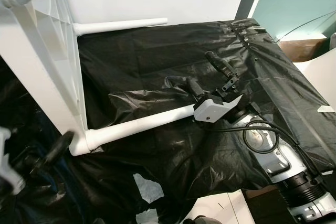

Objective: Building children table

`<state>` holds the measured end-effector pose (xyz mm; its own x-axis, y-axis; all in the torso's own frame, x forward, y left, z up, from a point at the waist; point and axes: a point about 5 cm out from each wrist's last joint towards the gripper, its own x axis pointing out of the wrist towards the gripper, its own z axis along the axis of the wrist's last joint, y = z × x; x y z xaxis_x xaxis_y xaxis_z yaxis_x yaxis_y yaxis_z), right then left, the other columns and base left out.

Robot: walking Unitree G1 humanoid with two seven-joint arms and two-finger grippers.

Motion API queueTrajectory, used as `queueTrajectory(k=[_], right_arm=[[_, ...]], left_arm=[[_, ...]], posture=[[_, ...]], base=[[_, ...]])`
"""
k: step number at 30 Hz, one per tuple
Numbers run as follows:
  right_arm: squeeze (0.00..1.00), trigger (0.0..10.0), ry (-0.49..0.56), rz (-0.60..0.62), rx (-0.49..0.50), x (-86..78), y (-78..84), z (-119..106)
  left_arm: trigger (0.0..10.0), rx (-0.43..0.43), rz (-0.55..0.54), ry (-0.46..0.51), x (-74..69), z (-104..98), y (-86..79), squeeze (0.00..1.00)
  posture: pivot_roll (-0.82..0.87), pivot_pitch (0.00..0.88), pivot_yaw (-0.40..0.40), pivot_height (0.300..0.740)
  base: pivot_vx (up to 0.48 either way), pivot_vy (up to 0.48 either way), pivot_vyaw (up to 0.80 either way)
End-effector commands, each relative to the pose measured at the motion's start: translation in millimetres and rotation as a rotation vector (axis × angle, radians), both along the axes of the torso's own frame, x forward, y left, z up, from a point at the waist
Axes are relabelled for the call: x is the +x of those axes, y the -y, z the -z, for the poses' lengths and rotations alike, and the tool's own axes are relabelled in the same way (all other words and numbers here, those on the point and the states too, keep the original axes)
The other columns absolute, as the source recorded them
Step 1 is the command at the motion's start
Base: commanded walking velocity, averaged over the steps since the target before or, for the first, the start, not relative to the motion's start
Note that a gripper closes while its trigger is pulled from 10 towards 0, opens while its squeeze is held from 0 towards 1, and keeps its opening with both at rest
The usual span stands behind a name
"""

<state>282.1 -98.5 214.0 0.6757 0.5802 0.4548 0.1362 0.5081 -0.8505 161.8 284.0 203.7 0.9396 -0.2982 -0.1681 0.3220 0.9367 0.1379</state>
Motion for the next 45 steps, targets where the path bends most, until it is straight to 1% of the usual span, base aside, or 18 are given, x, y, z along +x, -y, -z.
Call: queueTrajectory(k=[1,6,8,10,11,12,15,16,18,19,20,21,23,25,31,35,41,45], right_arm=[[0.0,10.0,0.0,-0.008,-0.014,-1.1,0.4,4],[0.0,10.0,0.01,-0.024,-0.031,-2.1,1.0,4],[0.0,10.0,0.047,-0.043,-0.036,-4.8,-1.0,0],[0.0,10.0,0.047,-0.043,-0.036,-4.8,-1.0,0],[0.0,10.0,0.072,-0.053,-0.035,-6.6,-2.7,-3],[0.0,10.0,0.072,-0.053,-0.035,-6.6,-2.7,-3],[0.0,10.0,0.19,-0.082,-0.044,-9.8,-12.2,-18],[0.0,10.0,0.19,-0.082,-0.044,-9.8,-12.2,-18],[0.0,10.0,0.234,-0.095,-0.05,-8.8,-17.4,-27],[0.0,10.0,0.234,-0.095,-0.05,-8.8,-17.4,-27],[0.0,10.0,0.277,-0.105,-0.054,-7.8,-21.6,-35],[0.0,10.0,0.277,-0.105,-0.054,-7.8,-21.6,-35],[0.0,10.0,0.331,-0.117,-0.051,-7.5,-26.0,-44],[0.0,10.0,0.365,-0.117,-0.052,-7.3,-28.2,-48],[0.0,10.0,0.433,-0.113,-0.051,-7.7,-30.5,-53],[0.0,10.0,0.546,-0.08,-0.02,-4.1,-31.5,-68],[0.0,10.0,0.594,-0.066,-0.004,-1.9,-31.7,-77],[0.0,10.0,0.636,-0.032,0.053,1.6,-30.7,-90]], left_arm=[[10.0,0.023,0.111,-0.033,-7.9,-4,-1.8,0.0],[10.0,0.054,0.041,-0.034,-16.1,-10,-17.9,0.0],[10.0,0.088,-0.065,0.011,-10.3,-13,-30.3,0.0],[10.0,0.088,-0.065,0.011,-10.3,-13,-30.3,0.0],[10.0,0.115,-0.116,0.029,-6.0,-13,-35.1,0.0],[10.0,0.115,-0.116,0.029,-6.0,-13,-35.1,0.0],[10.0,0.155,-0.368,0.08,20.9,-5,-56.9,0.0],[10.0,0.155,-0.368,0.08,20.9,-5,-56.9,0.0],[10.0,0.139,-0.444,0.108,35.3,-3,-60.9,0.0],[10.0,0.139,-0.444,0.108,35.3,-3,-60.9,0.0],[10.0,0.118,-0.486,0.118,47.8,0,-61.4,0.0],[10.0,0.118,-0.486,0.118,47.8,0,-61.4,0.0],[10.0,0.096,-0.505,0.131,63.0,5,-58.7,0.0],[10.0,0.075,-0.503,0.132,70.5,8,-55.0,0.0],[10.0,0.06,-0.51,0.122,81.5,14,-51.1,0.0],[10.0,0.037,-0.514,0.12,100.0,21,-46.2,0.0],[10.0,0.019,-0.505,0.126,107.7,22,-40.3,0.0],[10.0,0.009,-0.497,0.121,115.3,27,-33.0,0.0]], posture=[[0.09,0.108,-0.048,0.74],[0.1,0.112,-0.05,0.74],[0.11,0.112,-0.052,0.74],[0.11,0.112,-0.052,0.74],[0.11,0.112,-0.052,0.74],[0.11,0.112,-0.052,0.74],[0.11,0.112,-0.047,0.74],[0.11,0.112,-0.047,0.74],[0.1,0.11,-0.045,0.74],[0.1,0.11,-0.045,0.74],[0.09,0.105,-0.043,0.74],[0.09,0.105,-0.043,0.74],[0.09,0.105,-0.043,0.74],[0.08,0.101,-0.04,0.74],[0.07,0.096,-0.039,0.74],[0.06,0.09,-0.047,0.74],[0.06,0.091,-0.048,0.74],[0.06,0.089,-0.047,0.74]], base=[[0.0,0.0,0.0],[0.0,0.0,0.0],[0.0,0.0,0.0],[0.0,0.0,0.0],[0.0,0.0,0.0],[0.0,0.0,0.0],[0.0,0.0,0.0],[0.0,0.0,0.0],[0.0,0.0,0.0],[0.0,0.0,0.0],[0.0,0.0,0.0],[0.0,0.0,0.0],[0.0,0.0,0.0],[0.0,0.0,0.0],[0.0,0.0,0.0],[0.0,0.0,0.0],[0.0,0.0,0.0],[0.0,0.0,0.0]])
